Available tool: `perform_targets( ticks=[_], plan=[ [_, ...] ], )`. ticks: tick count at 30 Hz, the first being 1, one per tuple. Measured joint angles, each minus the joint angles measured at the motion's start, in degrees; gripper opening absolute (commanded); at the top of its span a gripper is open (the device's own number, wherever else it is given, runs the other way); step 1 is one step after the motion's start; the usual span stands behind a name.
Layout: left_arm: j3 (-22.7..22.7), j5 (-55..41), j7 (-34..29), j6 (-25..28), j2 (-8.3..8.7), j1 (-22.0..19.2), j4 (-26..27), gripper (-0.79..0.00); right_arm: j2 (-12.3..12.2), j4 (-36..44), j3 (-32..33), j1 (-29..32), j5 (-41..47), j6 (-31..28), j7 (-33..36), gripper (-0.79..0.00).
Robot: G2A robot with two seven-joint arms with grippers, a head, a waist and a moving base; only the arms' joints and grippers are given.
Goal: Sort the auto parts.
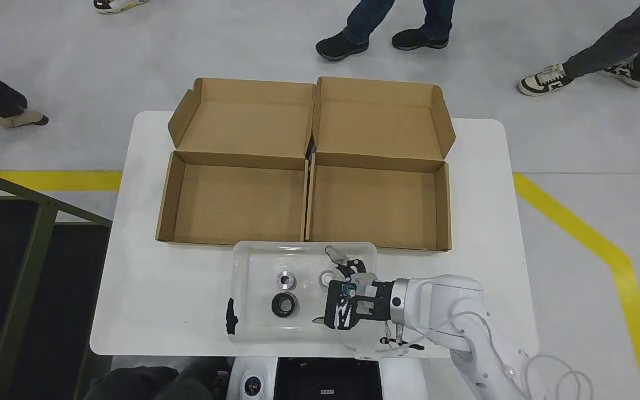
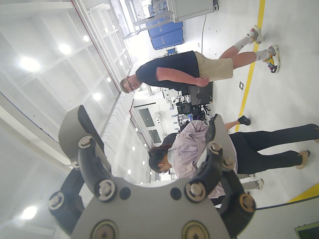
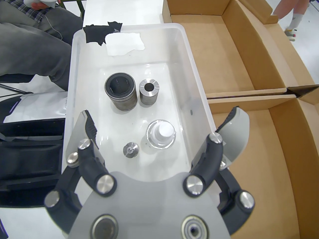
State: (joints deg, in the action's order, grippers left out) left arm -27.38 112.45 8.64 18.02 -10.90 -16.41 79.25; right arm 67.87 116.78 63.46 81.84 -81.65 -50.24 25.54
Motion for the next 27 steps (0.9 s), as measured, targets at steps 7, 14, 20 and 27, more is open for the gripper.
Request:
perform_targets(
  ticks=[7,14,20,27],
  plan=[
    [0.00,0.00,0.00,0.00,0.00,0.00,0.00,0.000,-0.29,-1.32,-0.91,-0.31,0.61,0.82,1.52,0.000],
    [0.00,0.00,0.00,0.00,0.00,0.00,0.00,0.000,-0.66,-2.51,-0.58,-0.97,0.92,1.62,2.37,-0.169],
    [0.00,0.00,0.00,0.00,0.00,0.00,0.00,0.000,-0.87,-3.09,-1.18,-1.69,1.12,2.06,3.08,-0.299],
    [0.00,0.00,0.00,0.00,0.00,0.00,0.00,0.000,-0.91,-4.11,-2.47,-3.05,0.49,3.71,3.96,-0.413]
  ],
)
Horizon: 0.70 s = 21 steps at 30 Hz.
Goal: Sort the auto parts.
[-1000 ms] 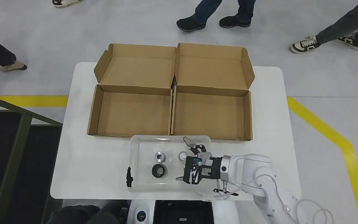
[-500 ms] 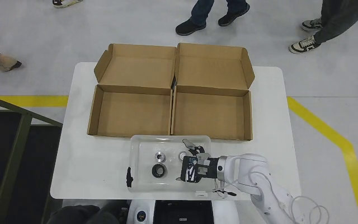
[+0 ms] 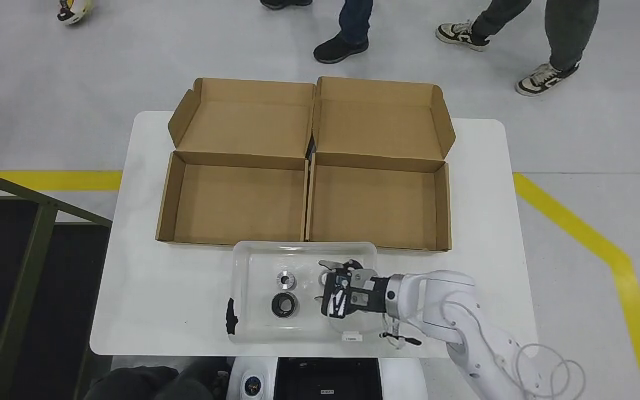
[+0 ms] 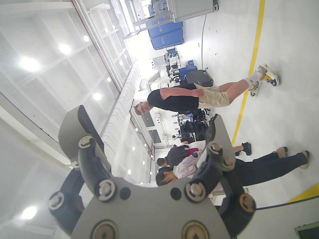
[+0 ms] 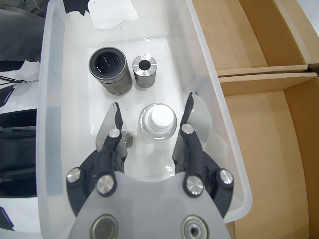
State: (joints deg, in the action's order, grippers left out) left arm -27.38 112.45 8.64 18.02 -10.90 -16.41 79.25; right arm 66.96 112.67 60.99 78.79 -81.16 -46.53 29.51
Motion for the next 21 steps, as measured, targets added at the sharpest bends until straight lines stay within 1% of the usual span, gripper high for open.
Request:
perform_targets(
  ticks=[5,8,9,11,12,16,21],
  plan=[
    [0.00,0.00,0.00,0.00,0.00,0.00,0.00,0.000,-0.06,-0.95,-0.71,-0.82,-0.40,0.90,0.63,-0.425],
    [0.00,0.00,0.00,0.00,0.00,0.00,0.00,0.000,-0.15,-1.24,-0.89,-1.05,-0.61,1.16,0.86,-0.480],
    [0.00,0.00,0.00,0.00,0.00,0.00,0.00,0.000,-0.19,-1.31,-0.93,-1.07,-0.57,1.17,0.83,-0.520],
    [0.00,0.00,0.00,0.00,0.00,0.00,0.00,0.000,-0.27,-1.46,-0.98,-1.04,-0.11,0.95,0.56,-0.686],
    [0.00,0.00,0.00,0.00,0.00,0.00,0.00,0.000,-0.32,-1.48,-0.96,-1.04,0.13,0.79,0.42,-0.785],
    [0.00,0.00,0.00,0.00,0.00,0.00,0.00,0.000,-0.52,-1.28,-0.78,-1.18,1.14,0.01,-0.35,-0.785],
    [0.00,0.00,0.00,0.00,0.00,0.00,0.00,0.000,-0.74,0.41,-0.27,-1.59,3.88,-1.46,-3.10,-0.785]
  ],
)
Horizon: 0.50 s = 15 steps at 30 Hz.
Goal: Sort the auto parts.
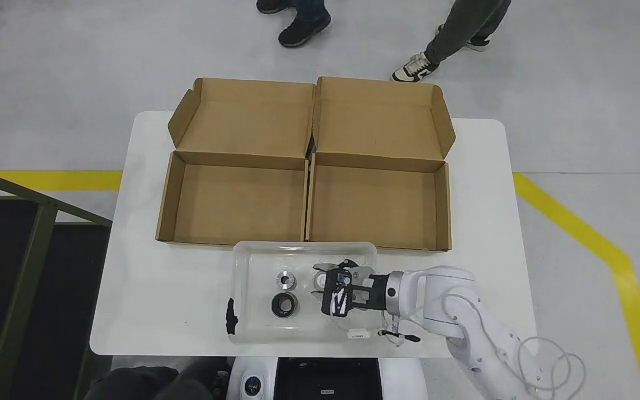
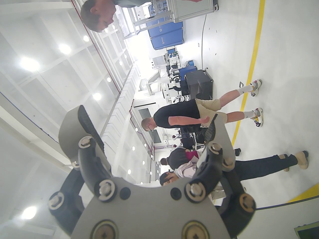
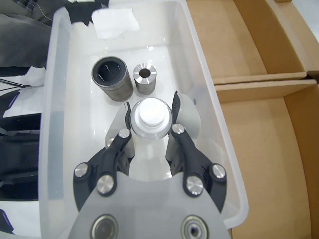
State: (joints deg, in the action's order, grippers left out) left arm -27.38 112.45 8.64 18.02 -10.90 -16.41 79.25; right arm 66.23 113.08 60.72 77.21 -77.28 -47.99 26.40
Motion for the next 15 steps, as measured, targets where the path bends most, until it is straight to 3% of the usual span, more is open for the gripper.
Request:
perform_targets(
  ticks=[15],
  plan=[
    [0.00,0.00,0.00,0.00,0.00,0.00,0.00,0.000,-0.28,5.37,2.01,-2.27,7.91,0.15,-9.46,-0.785]
  ],
)
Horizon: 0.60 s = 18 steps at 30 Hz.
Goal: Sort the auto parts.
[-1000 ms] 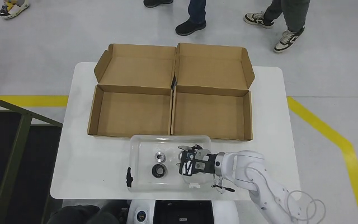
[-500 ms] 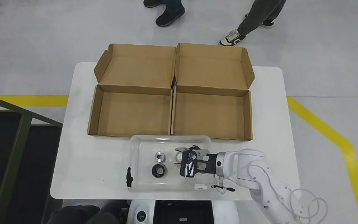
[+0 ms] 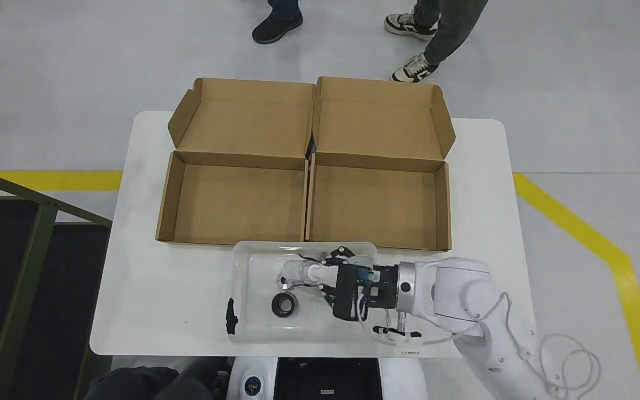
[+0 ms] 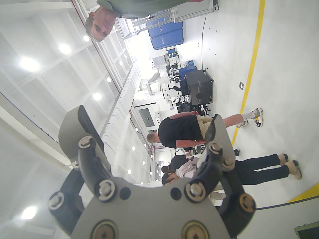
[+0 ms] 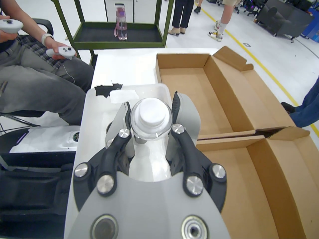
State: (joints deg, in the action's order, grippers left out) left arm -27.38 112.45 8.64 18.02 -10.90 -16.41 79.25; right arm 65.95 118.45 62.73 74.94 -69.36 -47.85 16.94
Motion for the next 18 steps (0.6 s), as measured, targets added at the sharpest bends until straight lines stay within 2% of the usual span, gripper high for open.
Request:
perform_targets(
  ticks=[10,18],
  plan=[
    [0.00,0.00,0.00,0.00,0.00,0.00,0.00,0.000,0.46,-3.68,1.89,-2.48,7.83,3.68,-10.64,-0.785],
    [0.00,0.00,0.00,0.00,0.00,0.00,0.00,0.000,0.44,-5.56,4.65,-2.66,13.25,5.76,-14.21,-0.785]
  ],
)
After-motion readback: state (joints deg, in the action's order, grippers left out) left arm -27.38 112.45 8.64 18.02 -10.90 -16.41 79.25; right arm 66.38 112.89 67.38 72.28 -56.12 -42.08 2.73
